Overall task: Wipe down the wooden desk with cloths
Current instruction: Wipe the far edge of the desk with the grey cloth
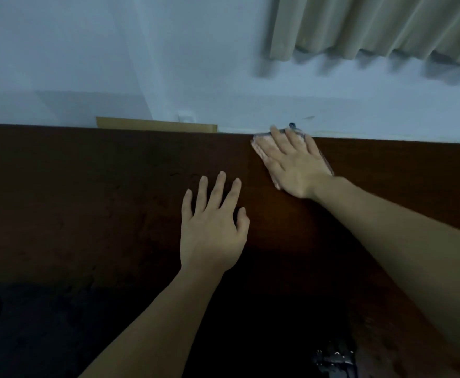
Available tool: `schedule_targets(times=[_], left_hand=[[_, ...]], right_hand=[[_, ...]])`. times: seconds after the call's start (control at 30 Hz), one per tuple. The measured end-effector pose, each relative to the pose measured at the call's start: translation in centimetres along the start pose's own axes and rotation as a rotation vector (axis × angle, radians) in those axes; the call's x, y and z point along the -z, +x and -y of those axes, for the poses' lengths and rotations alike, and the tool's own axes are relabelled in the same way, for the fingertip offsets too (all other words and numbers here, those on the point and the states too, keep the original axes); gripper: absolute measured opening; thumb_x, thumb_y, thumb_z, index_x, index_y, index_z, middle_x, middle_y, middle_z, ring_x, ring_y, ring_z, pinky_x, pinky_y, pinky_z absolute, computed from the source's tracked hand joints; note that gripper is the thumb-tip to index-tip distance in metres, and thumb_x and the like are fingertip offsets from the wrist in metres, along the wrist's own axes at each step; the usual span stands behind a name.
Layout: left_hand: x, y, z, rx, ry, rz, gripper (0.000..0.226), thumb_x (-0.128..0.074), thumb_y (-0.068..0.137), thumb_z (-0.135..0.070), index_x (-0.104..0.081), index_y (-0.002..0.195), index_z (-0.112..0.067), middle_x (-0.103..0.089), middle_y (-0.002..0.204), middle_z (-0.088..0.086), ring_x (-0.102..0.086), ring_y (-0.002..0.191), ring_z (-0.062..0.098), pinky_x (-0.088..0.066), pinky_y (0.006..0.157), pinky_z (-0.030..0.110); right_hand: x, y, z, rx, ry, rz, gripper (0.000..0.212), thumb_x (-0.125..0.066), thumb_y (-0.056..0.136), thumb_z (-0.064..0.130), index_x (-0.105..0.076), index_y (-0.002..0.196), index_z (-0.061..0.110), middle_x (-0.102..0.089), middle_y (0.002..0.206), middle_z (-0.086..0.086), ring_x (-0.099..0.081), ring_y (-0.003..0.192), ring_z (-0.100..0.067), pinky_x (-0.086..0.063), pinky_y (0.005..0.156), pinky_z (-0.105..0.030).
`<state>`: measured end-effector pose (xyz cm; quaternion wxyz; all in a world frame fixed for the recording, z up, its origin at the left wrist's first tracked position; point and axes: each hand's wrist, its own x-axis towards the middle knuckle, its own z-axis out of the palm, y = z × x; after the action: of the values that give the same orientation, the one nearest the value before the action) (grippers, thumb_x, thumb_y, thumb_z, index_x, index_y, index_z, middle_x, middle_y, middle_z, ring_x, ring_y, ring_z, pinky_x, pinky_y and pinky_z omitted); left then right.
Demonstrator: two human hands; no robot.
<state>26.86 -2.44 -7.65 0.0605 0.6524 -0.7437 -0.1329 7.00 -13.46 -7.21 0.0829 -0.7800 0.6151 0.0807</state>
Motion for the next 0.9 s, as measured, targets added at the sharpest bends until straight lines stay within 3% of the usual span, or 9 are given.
schedule_targets(times=[0.07,0.17,0.23,0.37,0.53,0.7,0.83,0.9], left_hand=[[0.0,-0.1,0.0,0.001,0.009,-0.001,0.058,-0.022,0.106,-0.048,-0.007,0.161,-0.039,0.004,0.17,-0.009,0.011,0.156,0.019,0.007,0.125,0.045],[-0.1,0.0,-0.2,0.001,0.008,-0.007,0.058,-0.022,0.106,-0.048,-0.008,0.162,-0.038,0.003,0.17,-0.009,0.01,0.156,0.019,0.006,0.126,0.045],[-0.2,0.1,-0.1,0.004,-0.005,-0.005,0.059,-0.024,0.106,-0.047,-0.006,0.161,-0.038,0.003,0.17,-0.01,0.009,0.156,0.018,0.005,0.126,0.044],[0.0,-0.1,0.0,0.005,-0.025,-0.064,0.061,-0.028,0.106,-0.043,-0.005,0.162,-0.036,0.0,0.17,-0.008,0.007,0.157,0.019,0.003,0.125,0.045],[1.7,0.2,1.3,0.088,-0.046,-0.015,0.059,-0.026,0.106,-0.047,-0.009,0.161,-0.037,-0.001,0.17,-0.011,0.009,0.156,0.016,0.008,0.125,0.045],[3.5,0.3,4.6,0.111,0.059,0.054,0.058,-0.024,0.106,-0.05,-0.011,0.161,-0.039,0.002,0.17,-0.011,0.01,0.156,0.016,0.006,0.126,0.047],[3.6,0.5,5.9,0.121,0.103,0.14,0.058,-0.018,0.106,-0.054,-0.002,0.16,-0.043,0.01,0.168,-0.012,0.014,0.155,0.016,0.006,0.126,0.046],[3.2,0.3,6.2,0.118,0.107,0.171,0.059,-0.012,0.104,-0.055,0.005,0.159,-0.044,0.015,0.168,-0.014,0.017,0.154,0.015,0.008,0.126,0.044]], right_hand=[[0.2,0.4,0.4,-0.008,0.018,0.008,0.055,-0.004,0.106,0.048,0.01,0.159,0.043,0.016,0.169,0.003,0.016,0.155,-0.023,0.009,0.124,-0.053],[-0.4,-3.1,1.1,0.062,-0.011,0.023,0.07,0.015,0.088,0.054,0.018,0.156,0.042,0.021,0.168,0.002,0.021,0.154,-0.025,0.01,0.123,-0.053],[-1.3,-7.3,1.7,0.149,-0.017,0.053,0.07,0.018,0.084,0.054,0.025,0.153,0.042,0.027,0.166,0.003,0.026,0.152,-0.024,0.013,0.122,-0.053],[-2.1,-12.8,1.5,0.28,0.027,0.102,0.058,0.007,0.098,0.053,0.018,0.155,0.048,0.031,0.163,0.01,0.033,0.149,-0.018,0.018,0.121,-0.05],[-1.3,-7.6,-0.1,0.246,-0.013,0.064,0.063,0.015,0.091,0.056,0.021,0.153,0.049,0.029,0.165,0.008,0.03,0.15,-0.02,0.016,0.122,-0.05],[0.3,0.6,-0.1,0.091,0.022,0.018,0.055,-0.009,0.107,0.046,0.011,0.158,0.043,0.019,0.169,0.002,0.018,0.155,-0.025,0.011,0.123,-0.054],[-0.2,-2.1,1.1,0.169,-0.082,0.048,0.067,-0.026,0.107,0.045,0.016,0.159,0.035,0.025,0.167,-0.004,0.022,0.153,-0.031,0.014,0.12,-0.057],[-0.8,-6.2,2.0,0.279,-0.084,0.075,0.063,-0.012,0.104,0.049,0.023,0.155,0.035,0.028,0.166,-0.004,0.026,0.152,-0.031,0.016,0.12,-0.057]])
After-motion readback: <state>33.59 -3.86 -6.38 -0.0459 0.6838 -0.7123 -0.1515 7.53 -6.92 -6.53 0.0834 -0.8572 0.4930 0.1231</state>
